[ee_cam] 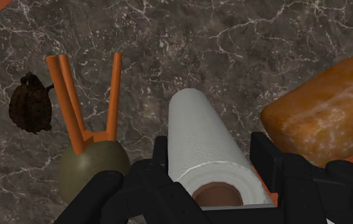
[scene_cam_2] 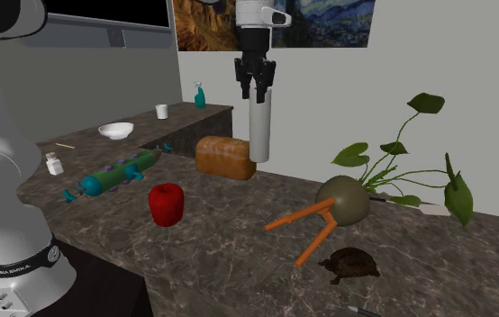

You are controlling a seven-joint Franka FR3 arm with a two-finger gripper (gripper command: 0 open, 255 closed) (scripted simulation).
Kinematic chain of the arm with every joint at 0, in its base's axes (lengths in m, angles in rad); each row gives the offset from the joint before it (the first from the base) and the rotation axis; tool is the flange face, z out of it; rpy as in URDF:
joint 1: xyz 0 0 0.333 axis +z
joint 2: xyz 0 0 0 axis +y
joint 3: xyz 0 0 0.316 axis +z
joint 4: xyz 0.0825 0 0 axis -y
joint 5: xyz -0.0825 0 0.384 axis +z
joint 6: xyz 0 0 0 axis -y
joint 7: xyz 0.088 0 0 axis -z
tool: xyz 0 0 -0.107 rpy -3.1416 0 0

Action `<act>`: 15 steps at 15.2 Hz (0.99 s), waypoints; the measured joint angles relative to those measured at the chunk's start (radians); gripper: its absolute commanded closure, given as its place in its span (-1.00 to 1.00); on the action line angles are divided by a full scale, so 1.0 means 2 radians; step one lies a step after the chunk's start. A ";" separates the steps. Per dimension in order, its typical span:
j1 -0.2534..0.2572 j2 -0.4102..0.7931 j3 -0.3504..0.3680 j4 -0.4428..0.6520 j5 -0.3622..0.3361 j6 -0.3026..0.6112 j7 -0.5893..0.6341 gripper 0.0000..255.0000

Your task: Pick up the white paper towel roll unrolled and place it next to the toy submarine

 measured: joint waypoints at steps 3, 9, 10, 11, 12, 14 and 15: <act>0.008 -0.042 0.008 -0.034 0.005 -0.007 0.016 1.00; 0.025 -0.132 0.024 -0.106 0.021 -0.023 0.049 1.00; 0.027 -0.142 0.028 -0.109 0.024 -0.029 0.056 1.00; 0.030 -0.155 0.031 -0.117 0.027 -0.033 0.062 1.00; 0.034 -0.168 0.035 -0.125 0.030 -0.038 0.069 1.00; 0.040 -0.189 0.042 -0.134 0.036 -0.048 0.082 1.00; 0.043 -0.199 0.046 -0.138 0.040 -0.054 0.090 1.00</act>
